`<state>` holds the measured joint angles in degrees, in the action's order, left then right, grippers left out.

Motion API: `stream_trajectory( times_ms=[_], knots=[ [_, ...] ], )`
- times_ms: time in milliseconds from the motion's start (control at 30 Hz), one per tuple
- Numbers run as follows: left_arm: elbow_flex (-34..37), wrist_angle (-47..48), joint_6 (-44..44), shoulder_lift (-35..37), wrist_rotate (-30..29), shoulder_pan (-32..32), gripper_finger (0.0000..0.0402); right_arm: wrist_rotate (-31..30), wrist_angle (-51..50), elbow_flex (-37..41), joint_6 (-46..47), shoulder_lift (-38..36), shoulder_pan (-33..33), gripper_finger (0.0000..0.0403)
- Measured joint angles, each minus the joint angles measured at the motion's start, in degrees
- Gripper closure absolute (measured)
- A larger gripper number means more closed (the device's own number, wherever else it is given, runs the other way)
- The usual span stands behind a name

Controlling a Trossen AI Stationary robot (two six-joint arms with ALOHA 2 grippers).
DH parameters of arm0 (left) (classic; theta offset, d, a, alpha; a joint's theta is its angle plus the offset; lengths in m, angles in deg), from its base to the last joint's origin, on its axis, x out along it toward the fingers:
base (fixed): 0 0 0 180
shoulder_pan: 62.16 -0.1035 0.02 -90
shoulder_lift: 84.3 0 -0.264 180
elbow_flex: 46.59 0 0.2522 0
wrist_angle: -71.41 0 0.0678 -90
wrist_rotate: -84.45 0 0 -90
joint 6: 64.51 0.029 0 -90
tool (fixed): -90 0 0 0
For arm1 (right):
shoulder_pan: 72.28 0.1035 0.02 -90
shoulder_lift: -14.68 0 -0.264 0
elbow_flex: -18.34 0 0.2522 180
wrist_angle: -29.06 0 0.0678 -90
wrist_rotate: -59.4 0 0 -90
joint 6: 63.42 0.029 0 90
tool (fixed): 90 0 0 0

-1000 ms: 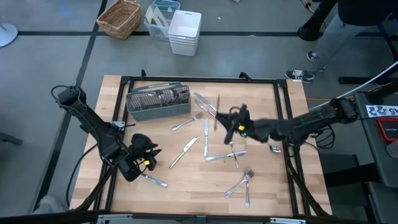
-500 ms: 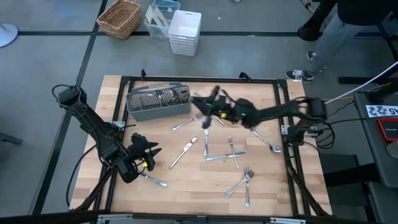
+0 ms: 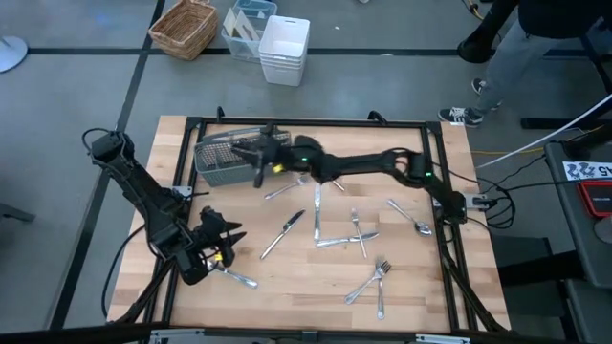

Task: Sort silverware
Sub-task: Put the silver table knife into the silverware rack

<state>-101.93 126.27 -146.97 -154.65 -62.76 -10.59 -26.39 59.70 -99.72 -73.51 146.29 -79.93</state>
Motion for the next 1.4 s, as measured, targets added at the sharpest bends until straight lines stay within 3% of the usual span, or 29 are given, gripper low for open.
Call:
stream_trajectory(
  times_ms=[200, 700, 1100, 1400],
  knots=[
    [0.0, 0.0, 0.0, 0.0, 0.0, 2.26, 0.0263, -0.14, -4.47, -8.36, -3.99, 6.75, -0.16, 0.0354],
    [0.0, 0.29, 1.87, 0.0, 0.0, 4.71, 0.0263, -2.13, -16.43, -8.54, -5.31, 7.98, -4.02, 0.0354],
    [0.0, 0.28, 3.1, 0.0, 0.0, 4.71, 0.0263, -1.48, -17.64, -8.54, -5.2, 7.98, -3.5, 0.0354],
    [0.0, 0.24, 3.02, 0.0, 0.0, 4.71, 0.0263, -1.68, -19.04, -8.54, -3.08, 7.98, -3.63, 0.0278]
  ],
)
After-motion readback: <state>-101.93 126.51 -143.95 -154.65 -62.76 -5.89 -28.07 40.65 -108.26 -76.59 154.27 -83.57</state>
